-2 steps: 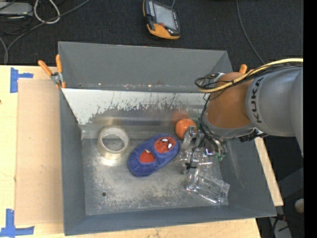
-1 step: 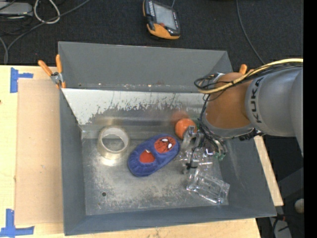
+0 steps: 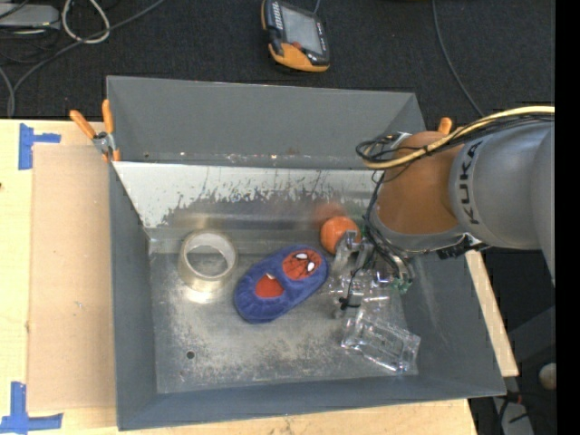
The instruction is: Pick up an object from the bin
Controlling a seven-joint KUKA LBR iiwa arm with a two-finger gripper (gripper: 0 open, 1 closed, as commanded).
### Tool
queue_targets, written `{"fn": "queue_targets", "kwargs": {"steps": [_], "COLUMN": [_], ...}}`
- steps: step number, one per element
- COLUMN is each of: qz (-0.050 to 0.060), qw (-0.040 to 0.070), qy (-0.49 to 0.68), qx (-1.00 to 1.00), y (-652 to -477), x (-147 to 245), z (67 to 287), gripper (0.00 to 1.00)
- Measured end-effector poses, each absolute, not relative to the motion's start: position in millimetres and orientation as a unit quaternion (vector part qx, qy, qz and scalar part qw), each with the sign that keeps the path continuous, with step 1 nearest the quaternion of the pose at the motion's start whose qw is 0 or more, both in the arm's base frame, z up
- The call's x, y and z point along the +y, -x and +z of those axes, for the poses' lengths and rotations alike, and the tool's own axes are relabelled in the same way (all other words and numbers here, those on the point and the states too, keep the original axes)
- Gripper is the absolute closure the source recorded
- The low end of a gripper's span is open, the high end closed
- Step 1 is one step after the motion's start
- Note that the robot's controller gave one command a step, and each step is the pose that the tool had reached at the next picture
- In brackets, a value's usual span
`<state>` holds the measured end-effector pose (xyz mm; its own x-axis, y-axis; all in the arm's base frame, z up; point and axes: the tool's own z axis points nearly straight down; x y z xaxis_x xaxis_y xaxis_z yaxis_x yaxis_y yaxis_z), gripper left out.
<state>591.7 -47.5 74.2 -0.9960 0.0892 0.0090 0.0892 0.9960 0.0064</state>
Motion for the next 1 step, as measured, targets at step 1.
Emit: {"fn": "queue_targets", "kwargs": {"steps": [1], "qz": [-0.002], "qw": [0.004], "qy": [0.038], "qx": [-0.999], "y": [-591.7], "x": [-47.2], "z": [74.3], "gripper": [0.00]}}
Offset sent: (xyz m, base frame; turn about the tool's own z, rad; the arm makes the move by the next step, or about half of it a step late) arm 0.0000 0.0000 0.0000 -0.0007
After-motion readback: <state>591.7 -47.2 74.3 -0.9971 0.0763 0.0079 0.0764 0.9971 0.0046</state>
